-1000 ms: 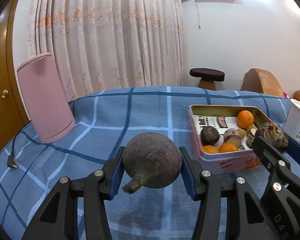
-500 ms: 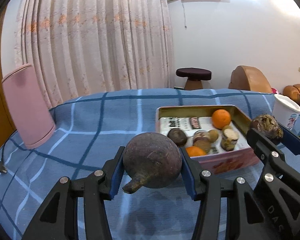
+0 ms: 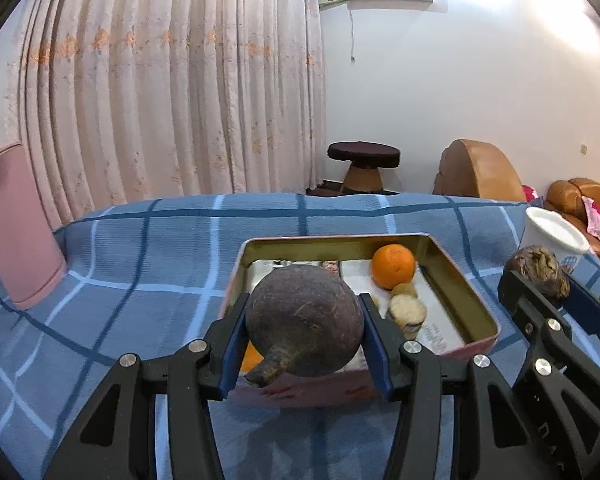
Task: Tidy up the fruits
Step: 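Carry the purple-red fruit and brown spiky fruit into the pink tin and release both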
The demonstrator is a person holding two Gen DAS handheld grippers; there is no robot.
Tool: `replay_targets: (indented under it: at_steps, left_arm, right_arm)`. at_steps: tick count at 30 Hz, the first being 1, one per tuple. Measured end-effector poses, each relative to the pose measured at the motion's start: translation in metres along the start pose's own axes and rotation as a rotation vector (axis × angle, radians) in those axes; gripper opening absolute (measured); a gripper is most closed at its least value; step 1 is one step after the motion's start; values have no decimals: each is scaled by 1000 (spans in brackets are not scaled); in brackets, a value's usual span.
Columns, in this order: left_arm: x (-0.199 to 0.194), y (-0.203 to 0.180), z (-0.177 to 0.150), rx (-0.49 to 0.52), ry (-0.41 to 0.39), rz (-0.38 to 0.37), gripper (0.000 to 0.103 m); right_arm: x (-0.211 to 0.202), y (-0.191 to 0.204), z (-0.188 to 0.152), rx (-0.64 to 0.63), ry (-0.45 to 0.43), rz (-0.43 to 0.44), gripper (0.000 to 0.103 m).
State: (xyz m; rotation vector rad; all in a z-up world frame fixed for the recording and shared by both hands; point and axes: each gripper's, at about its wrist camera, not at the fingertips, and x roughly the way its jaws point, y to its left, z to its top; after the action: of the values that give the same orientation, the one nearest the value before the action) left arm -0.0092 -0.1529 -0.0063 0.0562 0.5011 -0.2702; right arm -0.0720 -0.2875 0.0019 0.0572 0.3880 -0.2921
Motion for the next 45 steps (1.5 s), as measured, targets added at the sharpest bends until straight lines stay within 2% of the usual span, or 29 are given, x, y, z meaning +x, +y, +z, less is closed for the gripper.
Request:
replay_targets:
  at_steps: [6,13,18,26,31,41,45]
  left_arm:
    - [5,1,0,-3,-4,-44,53]
    - [3,16,11,-32,-42,-44,53]
    - [10,20,14,-31,-51,-25,53]
    - [31,29,13,-44,6,-2,53]
    - [34,23,15,-29,2,6,53]
    - [53,30,15,-79,93,50,53]
    - [53,30,14,-77,96,48,53]
  right_arm:
    - [3,-1,-1,7,8,-3,46]
    - [-3,8,7,0,-45,1,46]
    - [22,20,24,6,-32,10,46]
    - [35,23,25,9,-21,47,46]
    - [37,21,28,8,-23,66,46]
    - [52,29,26,-40,1,44,46]
    - [56,29,23,-47,20,45,46]
